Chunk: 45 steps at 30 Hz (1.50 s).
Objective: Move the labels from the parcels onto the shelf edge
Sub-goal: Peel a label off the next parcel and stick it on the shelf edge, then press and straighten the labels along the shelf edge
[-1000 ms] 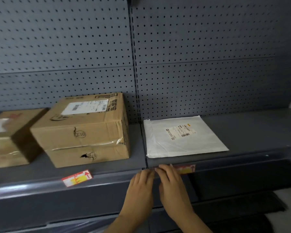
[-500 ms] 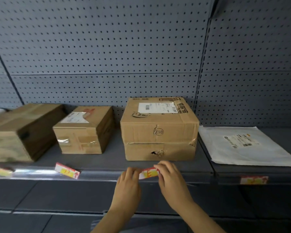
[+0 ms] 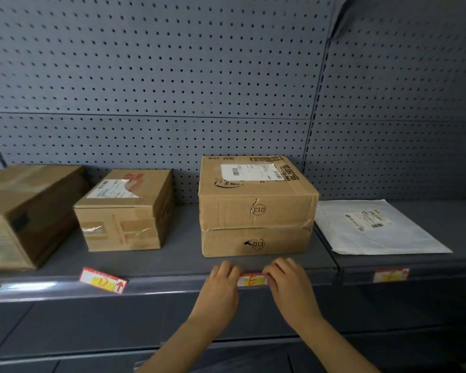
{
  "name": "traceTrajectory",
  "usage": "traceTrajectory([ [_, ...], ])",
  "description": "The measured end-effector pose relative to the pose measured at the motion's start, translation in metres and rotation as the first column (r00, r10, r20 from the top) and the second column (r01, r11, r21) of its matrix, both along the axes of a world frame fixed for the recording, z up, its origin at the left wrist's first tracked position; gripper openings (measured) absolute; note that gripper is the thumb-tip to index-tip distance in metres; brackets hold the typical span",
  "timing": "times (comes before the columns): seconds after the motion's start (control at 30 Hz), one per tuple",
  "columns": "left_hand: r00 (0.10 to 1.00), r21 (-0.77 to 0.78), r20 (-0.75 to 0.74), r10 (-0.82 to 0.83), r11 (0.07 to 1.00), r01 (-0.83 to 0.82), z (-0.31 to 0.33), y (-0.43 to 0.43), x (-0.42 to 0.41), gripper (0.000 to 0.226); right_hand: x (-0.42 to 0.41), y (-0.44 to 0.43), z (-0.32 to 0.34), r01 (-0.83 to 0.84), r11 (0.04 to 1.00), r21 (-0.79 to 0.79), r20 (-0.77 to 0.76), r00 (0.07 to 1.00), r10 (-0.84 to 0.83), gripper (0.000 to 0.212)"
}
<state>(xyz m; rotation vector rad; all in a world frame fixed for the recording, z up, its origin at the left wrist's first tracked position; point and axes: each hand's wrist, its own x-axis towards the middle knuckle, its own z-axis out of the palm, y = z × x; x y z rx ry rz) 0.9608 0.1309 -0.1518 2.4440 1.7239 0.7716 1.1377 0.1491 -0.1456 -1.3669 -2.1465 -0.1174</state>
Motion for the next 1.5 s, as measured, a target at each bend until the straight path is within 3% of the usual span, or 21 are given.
traceTrajectory([
  [0.17, 0.998, 0.003, -0.048, -0.046, 0.999, 0.046, -0.001, -0.002, 0.006, 0.034, 0.008, 0.004, -0.009, 0.016, 1.000, -0.003, -0.046, 0.999, -0.016, 0.023],
  [0.53, 0.999, 0.020, -0.003, -0.045, 0.999, 0.045, -0.004, 0.000, 0.021, 0.035, 0.021, 0.009, -0.016, -0.002, 1.000, 0.022, 0.012, 1.000, 0.001, 0.029],
  [0.8, 0.986, 0.054, -0.162, 0.044, 0.998, -0.036, -0.006, 0.000, 0.025, 0.045, 0.022, 0.002, -0.025, 0.014, 0.998, 0.058, 0.040, 0.999, -0.016, 0.038],
  [0.97, 0.998, 0.008, -0.064, 0.005, 1.000, -0.005, -0.003, -0.011, 0.018, 0.051, 0.007, -0.008, -0.026, 0.003, 1.000, 0.024, -0.030, 1.000, -0.003, 0.045],
  [1.07, 0.997, 0.024, 0.031, 0.067, 0.997, -0.068, -0.005, -0.026, -0.007, 0.045, -0.034, -0.020, -0.026, -0.146, 0.989, 0.018, -0.037, 0.988, 0.147, 0.040],
  [1.27, 0.946, 0.048, 0.019, 0.323, 0.945, -0.323, 0.002, -0.058, -0.122, 0.035, -0.137, -0.042, -0.024, -0.322, 0.945, -0.059, -0.173, 0.936, 0.308, 0.036],
  [1.37, 0.906, 0.067, 0.004, 0.423, 0.904, -0.422, 0.015, -0.062, -0.188, 0.035, -0.182, -0.043, -0.024, -0.338, 0.939, -0.070, -0.186, 0.929, 0.320, 0.034],
  [1.5, 0.896, 0.124, -0.103, 0.431, 0.900, -0.418, 0.029, -0.057, -0.249, 0.035, -0.239, -0.042, -0.023, -0.274, 0.958, -0.086, -0.211, 0.945, 0.251, 0.027],
])
